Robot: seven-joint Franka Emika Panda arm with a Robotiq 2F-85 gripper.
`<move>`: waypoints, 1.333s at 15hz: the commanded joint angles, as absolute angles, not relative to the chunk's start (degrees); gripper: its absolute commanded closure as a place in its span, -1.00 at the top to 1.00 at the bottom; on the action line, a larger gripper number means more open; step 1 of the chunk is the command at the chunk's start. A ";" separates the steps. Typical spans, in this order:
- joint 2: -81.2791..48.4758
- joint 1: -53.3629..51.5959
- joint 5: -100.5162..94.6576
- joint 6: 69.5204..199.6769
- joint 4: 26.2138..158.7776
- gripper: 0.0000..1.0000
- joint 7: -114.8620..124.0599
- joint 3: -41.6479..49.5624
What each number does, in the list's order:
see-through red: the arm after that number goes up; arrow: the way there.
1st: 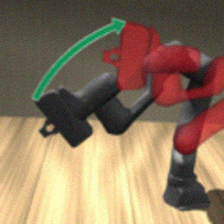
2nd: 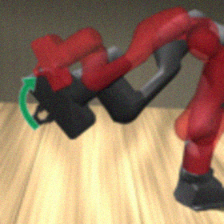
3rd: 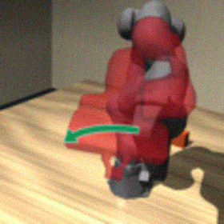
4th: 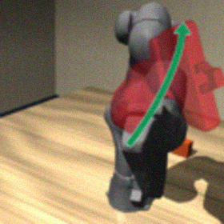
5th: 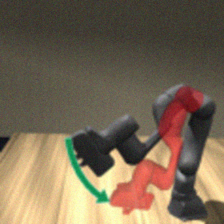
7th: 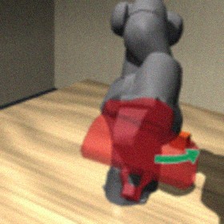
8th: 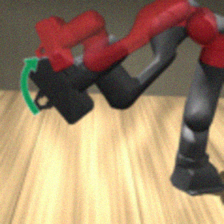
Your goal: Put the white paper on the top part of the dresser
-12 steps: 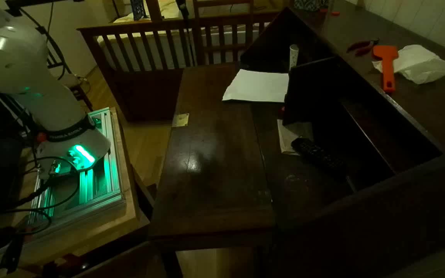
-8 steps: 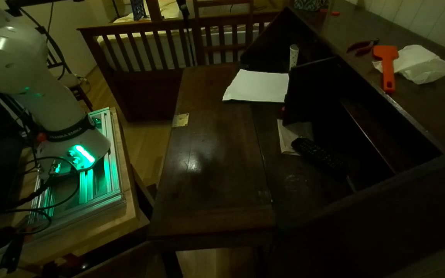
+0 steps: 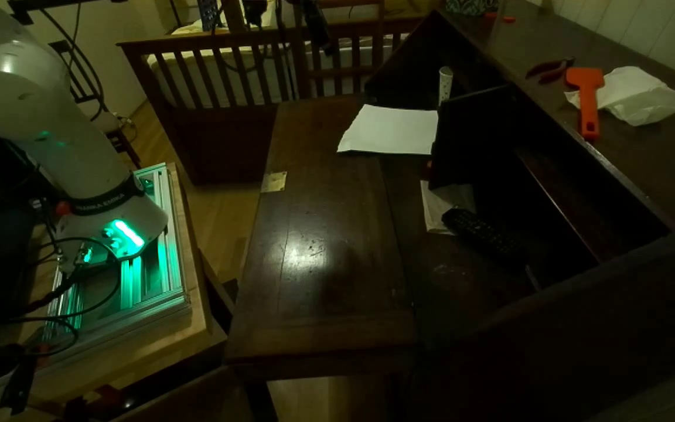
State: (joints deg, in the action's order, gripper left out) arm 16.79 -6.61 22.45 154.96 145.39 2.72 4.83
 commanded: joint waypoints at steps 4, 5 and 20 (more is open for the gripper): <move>14.75 -34.54 52.50 152.59 146.34 1.00 -27.35 35.08; 14.09 -36.78 57.11 150.24 146.07 1.00 -31.84 38.10; -26.02 -9.19 97.32 140.76 128.00 1.00 -58.47 12.17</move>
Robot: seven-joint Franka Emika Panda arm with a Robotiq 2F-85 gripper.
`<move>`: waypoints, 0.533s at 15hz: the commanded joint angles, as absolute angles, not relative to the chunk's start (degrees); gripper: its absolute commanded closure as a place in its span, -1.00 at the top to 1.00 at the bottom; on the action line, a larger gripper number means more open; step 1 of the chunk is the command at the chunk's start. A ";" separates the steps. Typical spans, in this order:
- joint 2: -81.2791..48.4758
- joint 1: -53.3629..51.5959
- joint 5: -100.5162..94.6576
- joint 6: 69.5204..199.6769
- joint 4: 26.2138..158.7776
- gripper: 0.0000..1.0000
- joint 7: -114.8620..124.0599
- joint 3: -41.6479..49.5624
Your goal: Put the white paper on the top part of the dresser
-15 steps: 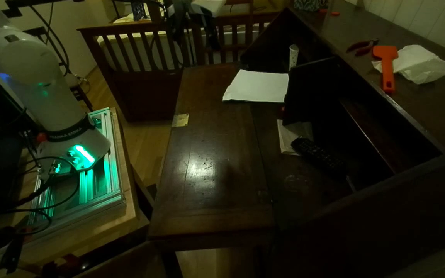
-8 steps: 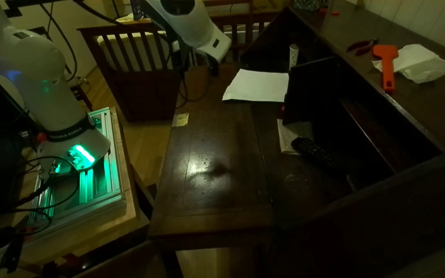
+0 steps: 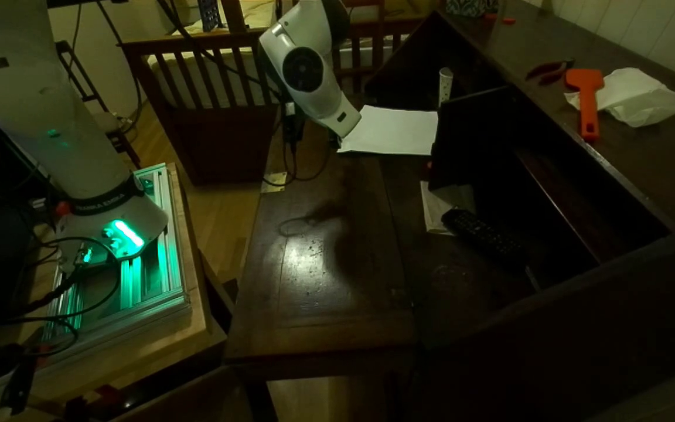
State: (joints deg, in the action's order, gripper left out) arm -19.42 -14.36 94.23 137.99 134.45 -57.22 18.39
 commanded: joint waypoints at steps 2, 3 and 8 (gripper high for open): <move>-28.69 -7.22 98.09 143.49 124.94 1.00 -59.17 9.46; -29.55 -6.52 98.39 144.53 123.85 1.00 -59.27 8.65; -30.91 -4.85 97.42 148.11 121.20 1.00 -58.70 6.68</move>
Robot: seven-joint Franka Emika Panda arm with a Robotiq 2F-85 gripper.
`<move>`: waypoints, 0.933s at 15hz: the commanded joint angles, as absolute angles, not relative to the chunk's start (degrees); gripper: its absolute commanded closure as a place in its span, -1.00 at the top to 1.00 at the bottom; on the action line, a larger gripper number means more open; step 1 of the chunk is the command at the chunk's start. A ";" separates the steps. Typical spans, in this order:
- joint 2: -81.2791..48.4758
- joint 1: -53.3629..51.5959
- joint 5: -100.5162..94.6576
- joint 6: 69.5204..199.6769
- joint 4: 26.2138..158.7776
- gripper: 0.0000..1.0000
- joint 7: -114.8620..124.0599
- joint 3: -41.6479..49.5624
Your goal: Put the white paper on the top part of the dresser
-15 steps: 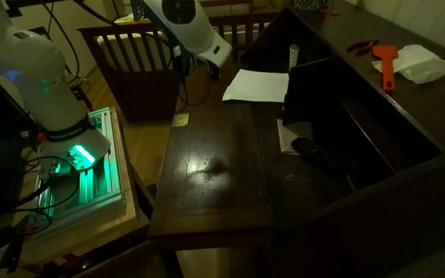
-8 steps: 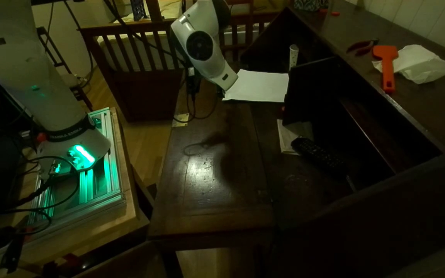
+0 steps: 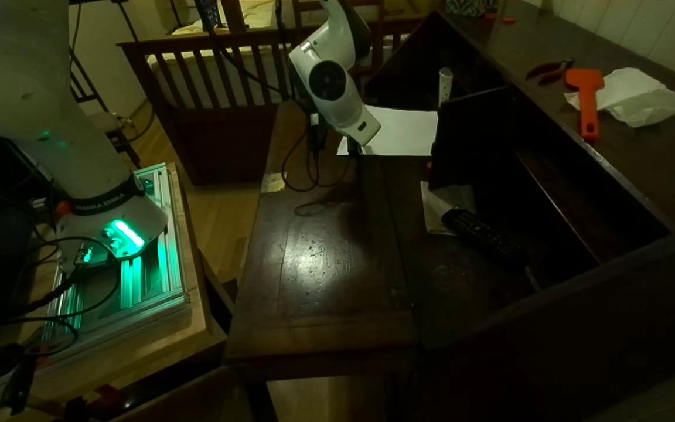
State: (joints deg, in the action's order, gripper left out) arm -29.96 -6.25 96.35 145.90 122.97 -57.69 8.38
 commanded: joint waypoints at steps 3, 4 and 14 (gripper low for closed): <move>-30.60 -4.96 96.10 150.50 121.57 1.00 -57.65 6.45; -30.75 -6.38 96.60 150.72 121.74 1.00 -57.63 7.82; -32.12 -5.84 96.93 149.47 120.94 0.86 -56.19 6.86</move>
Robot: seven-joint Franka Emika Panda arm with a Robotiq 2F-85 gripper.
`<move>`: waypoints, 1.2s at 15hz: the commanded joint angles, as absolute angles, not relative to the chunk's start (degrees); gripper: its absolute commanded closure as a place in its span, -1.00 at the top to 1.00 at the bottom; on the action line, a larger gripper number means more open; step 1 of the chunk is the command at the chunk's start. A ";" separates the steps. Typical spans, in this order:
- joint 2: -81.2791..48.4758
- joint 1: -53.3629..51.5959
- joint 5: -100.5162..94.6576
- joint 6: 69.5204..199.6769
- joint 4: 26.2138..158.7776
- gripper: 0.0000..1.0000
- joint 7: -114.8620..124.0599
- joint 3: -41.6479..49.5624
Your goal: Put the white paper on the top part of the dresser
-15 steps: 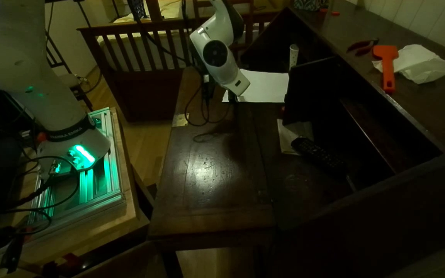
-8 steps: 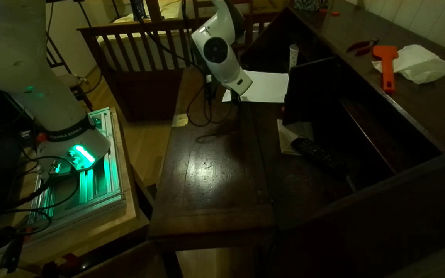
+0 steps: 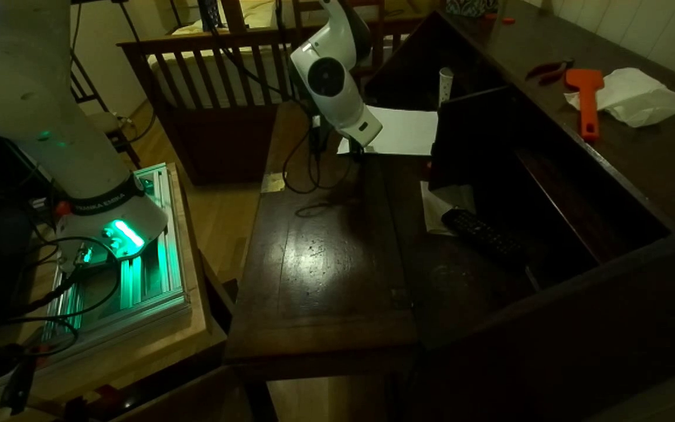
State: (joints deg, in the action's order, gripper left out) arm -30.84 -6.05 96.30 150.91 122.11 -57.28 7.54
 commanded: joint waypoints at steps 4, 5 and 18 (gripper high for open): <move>-32.31 -5.58 96.93 146.56 120.49 0.54 -54.96 6.44; -32.25 -4.25 96.27 146.50 120.34 0.40 -54.61 5.04; -29.02 -0.85 98.82 139.23 121.97 -1.00 -57.36 3.85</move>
